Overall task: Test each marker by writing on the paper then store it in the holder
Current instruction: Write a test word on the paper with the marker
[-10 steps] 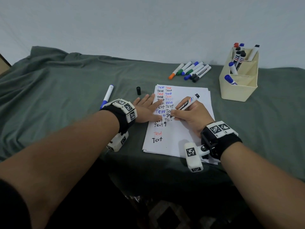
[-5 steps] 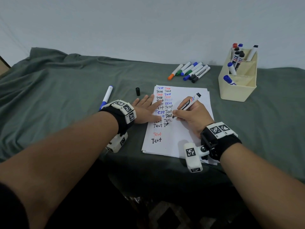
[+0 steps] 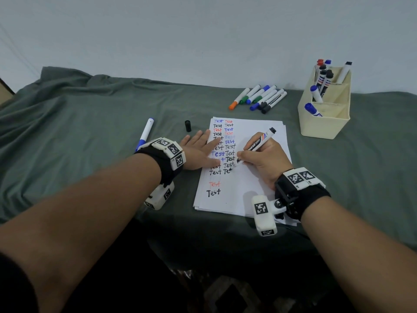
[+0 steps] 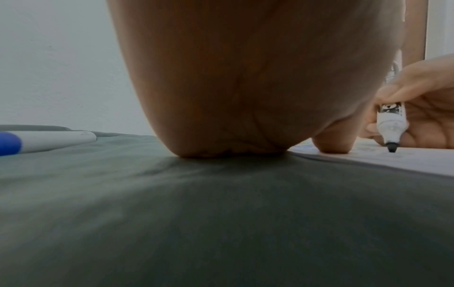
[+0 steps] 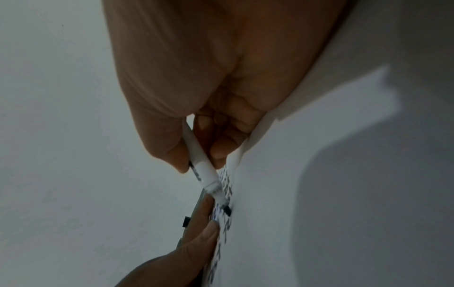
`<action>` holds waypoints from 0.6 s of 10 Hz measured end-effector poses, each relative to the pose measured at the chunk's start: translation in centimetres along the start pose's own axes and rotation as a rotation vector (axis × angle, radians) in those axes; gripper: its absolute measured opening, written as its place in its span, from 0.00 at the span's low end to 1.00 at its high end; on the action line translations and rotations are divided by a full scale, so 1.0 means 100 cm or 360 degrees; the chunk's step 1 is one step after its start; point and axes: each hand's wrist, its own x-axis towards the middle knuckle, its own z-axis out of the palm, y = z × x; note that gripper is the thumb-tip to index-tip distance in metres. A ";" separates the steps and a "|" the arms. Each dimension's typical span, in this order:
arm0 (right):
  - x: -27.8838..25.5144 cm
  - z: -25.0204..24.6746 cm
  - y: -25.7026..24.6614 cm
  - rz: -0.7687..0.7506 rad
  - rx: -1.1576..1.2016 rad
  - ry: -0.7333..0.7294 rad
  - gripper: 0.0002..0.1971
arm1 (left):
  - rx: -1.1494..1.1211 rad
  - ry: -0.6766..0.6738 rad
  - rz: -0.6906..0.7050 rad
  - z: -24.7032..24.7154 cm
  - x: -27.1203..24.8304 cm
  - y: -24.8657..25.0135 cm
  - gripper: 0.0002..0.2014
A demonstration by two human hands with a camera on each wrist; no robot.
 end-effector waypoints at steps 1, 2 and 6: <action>-0.001 -0.001 0.000 0.0003 -0.0037 0.0021 0.09 | 0.0004 -0.0005 0.0002 0.000 0.000 0.001 0.39; -0.001 -0.001 -0.001 0.0004 0.0020 -0.0029 0.09 | -0.0004 -0.0002 0.0001 0.001 0.000 0.000 0.39; -0.002 -0.002 0.000 0.0003 -0.0002 0.0007 0.09 | 0.0007 0.0022 0.0028 0.006 0.010 -0.006 0.40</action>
